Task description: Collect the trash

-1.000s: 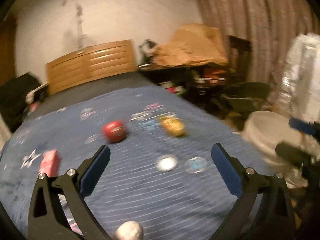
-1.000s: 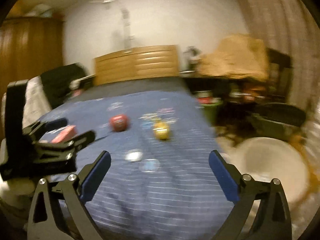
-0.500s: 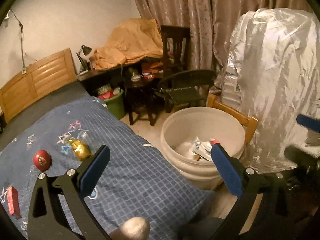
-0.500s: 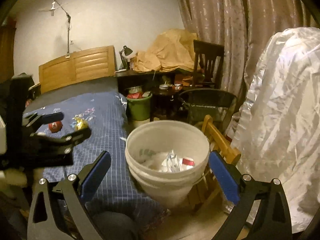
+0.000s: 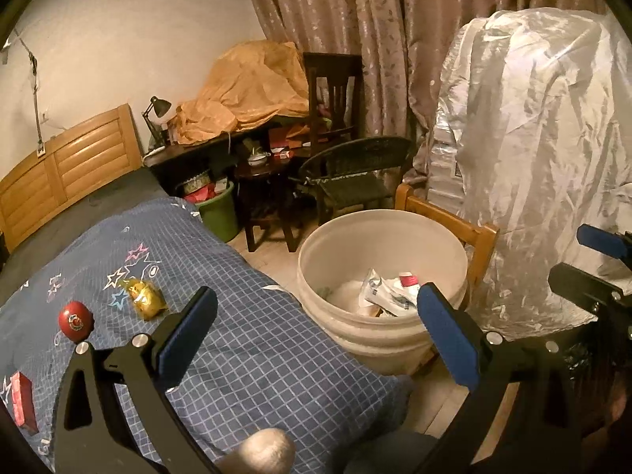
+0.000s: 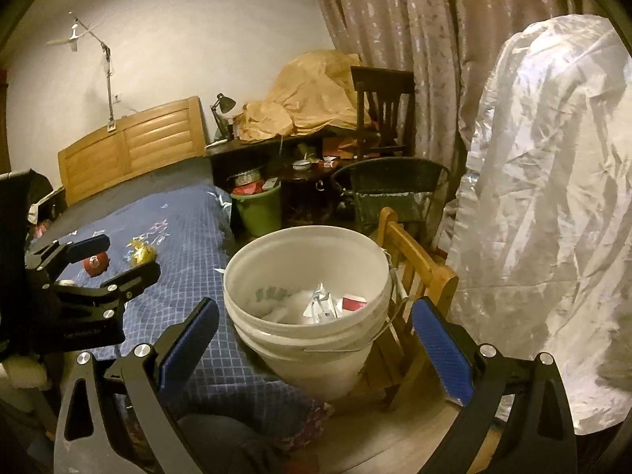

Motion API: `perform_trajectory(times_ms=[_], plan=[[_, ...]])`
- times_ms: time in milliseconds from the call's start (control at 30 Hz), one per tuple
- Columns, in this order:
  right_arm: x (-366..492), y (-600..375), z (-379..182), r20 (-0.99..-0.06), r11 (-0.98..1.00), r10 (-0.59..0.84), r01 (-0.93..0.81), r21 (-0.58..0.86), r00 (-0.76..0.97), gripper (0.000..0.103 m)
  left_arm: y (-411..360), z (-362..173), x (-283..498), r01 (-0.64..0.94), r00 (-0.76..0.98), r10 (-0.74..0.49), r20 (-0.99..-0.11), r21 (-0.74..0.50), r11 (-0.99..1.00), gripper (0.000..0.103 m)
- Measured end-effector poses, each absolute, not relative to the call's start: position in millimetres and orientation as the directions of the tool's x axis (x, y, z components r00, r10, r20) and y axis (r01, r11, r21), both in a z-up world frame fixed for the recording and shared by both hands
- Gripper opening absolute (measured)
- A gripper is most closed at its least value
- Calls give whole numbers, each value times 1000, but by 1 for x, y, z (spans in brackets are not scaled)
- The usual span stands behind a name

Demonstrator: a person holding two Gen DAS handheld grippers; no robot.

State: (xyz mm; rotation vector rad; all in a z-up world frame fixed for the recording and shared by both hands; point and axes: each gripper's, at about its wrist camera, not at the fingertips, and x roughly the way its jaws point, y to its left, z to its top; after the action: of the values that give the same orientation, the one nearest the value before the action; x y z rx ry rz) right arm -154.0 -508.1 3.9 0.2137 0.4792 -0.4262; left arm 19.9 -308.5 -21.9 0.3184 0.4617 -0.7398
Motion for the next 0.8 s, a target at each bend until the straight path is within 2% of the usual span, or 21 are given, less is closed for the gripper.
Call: perform_trajectory(times_ms=[233, 633, 800], plan=[[-160, -513, 10, -465, 881, -365, 461, 108, 806, 98, -316, -23, 16, 708, 650, -569, -504, 130, 694, 98], [-156, -512, 1, -484, 876, -351, 463, 132, 802, 98, -320, -21, 9, 707, 665, -572, -481, 157, 690, 98], [-160, -510, 4, -442, 879, -357, 456, 139, 823, 98, -319, -20, 7, 710, 673, -597, -437, 151, 688, 98]])
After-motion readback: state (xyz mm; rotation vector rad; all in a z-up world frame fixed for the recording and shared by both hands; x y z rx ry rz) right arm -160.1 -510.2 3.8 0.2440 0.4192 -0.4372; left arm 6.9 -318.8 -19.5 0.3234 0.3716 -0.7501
